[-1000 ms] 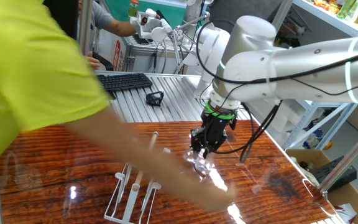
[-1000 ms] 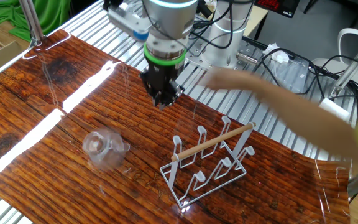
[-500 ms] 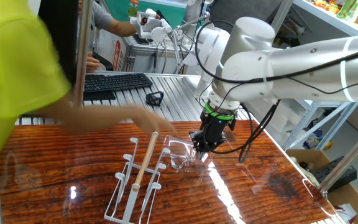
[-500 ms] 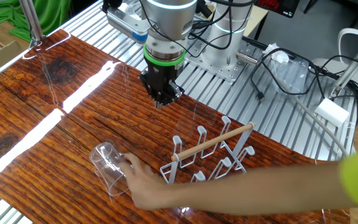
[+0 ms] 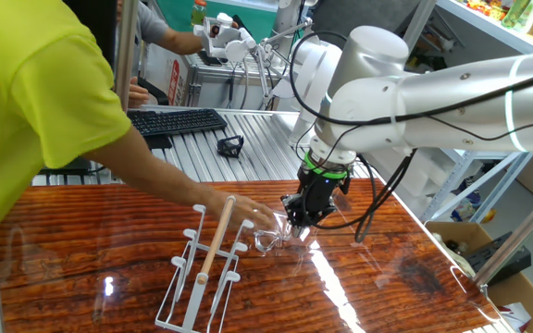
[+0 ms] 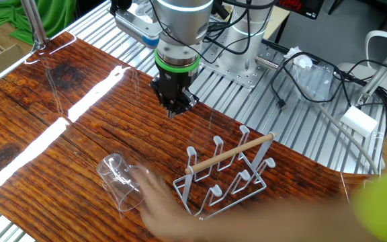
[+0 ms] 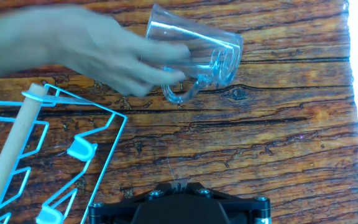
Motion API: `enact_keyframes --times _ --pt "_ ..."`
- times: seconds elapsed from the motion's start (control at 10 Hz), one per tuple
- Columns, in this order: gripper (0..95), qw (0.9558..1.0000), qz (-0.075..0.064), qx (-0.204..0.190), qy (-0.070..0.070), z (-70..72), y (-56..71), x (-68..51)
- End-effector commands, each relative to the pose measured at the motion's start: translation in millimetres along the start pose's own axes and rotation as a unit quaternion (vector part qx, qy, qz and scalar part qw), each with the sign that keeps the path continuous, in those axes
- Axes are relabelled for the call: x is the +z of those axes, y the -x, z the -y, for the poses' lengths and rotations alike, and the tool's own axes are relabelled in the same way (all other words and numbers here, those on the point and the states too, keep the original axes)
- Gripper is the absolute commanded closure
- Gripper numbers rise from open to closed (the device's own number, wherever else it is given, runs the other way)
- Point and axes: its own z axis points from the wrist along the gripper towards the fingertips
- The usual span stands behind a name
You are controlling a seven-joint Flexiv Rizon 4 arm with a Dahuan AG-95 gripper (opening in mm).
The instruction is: Put the cup on the cup rack
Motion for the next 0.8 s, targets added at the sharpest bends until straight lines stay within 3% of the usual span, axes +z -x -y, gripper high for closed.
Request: enact_keyframes --times 0.1,0.8 --pt "95.0 1.0000 -0.001 0.001 -0.001 0.3 -0.5 -0.1" --pt "95.0 0.9999 -0.004 0.010 0.000 0.2 -0.6 -0.1"
